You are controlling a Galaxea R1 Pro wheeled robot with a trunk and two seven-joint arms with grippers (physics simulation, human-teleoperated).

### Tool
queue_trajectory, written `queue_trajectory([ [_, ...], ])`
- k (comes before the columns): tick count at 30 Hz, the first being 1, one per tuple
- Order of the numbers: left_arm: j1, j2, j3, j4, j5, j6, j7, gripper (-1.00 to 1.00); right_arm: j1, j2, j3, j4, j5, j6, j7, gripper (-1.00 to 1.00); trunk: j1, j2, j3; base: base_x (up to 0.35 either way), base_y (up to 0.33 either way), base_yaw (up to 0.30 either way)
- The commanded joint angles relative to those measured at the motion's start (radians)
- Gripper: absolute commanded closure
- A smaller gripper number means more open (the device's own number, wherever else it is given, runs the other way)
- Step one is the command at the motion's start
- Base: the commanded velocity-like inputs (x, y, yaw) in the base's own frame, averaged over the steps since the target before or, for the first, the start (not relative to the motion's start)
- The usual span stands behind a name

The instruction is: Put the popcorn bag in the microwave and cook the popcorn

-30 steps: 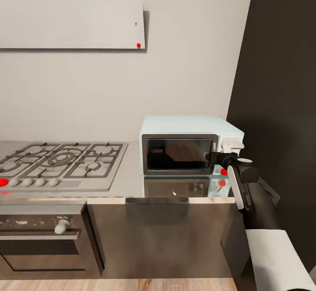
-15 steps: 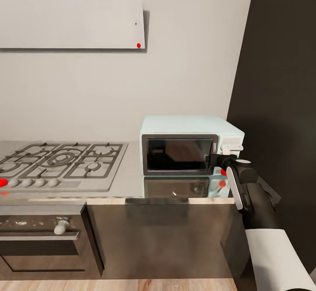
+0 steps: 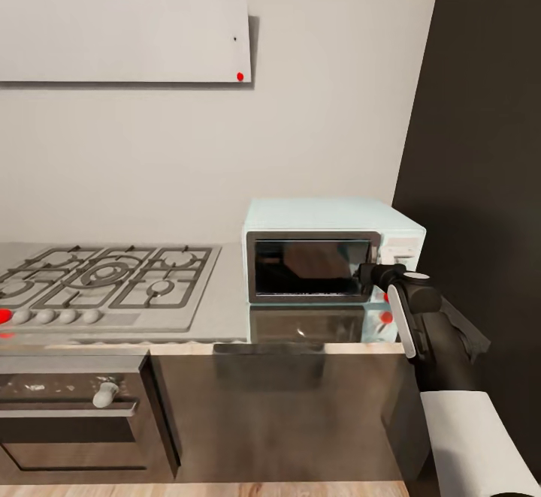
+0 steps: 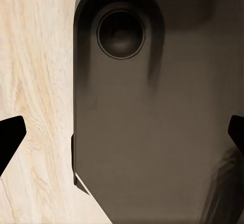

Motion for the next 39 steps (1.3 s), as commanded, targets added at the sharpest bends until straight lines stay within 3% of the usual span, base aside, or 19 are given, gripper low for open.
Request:
queue_trajectory([
  [1, 0.000, 0.000, 0.000, -0.001, 0.007, -0.001, 0.001, -1.00, -0.001, 0.000, 0.001, -0.001, 0.001, 0.005, -0.002, -1.00, 0.000, -0.001, -0.001, 0.000, 0.000, 0.000],
  [5, 0.000, 0.000, 0.000, -0.001, 0.007, -0.001, 0.001, -1.00, -0.001, -0.001, 0.001, -0.001, 0.001, 0.005, -0.001, -1.00, 0.000, -0.001, -0.001, 0.000, 0.000, 0.000],
  [6, 0.000, 0.000, 0.000, -0.001, 0.007, -0.001, 0.001, -1.00, -0.001, -0.001, 0.001, -0.001, 0.001, 0.005, -0.001, 1.00, 0.000, -0.001, -0.001, 0.000, 0.000, 0.000],
  [39, 0.000, -0.003, 0.003, -0.001, 0.007, -0.002, 0.001, -1.00, -0.001, -0.001, 0.001, 0.001, -0.002, 0.005, -0.044, 1.00, 0.000, -0.001, -0.001, -0.028, 0.000, 0.000],
])
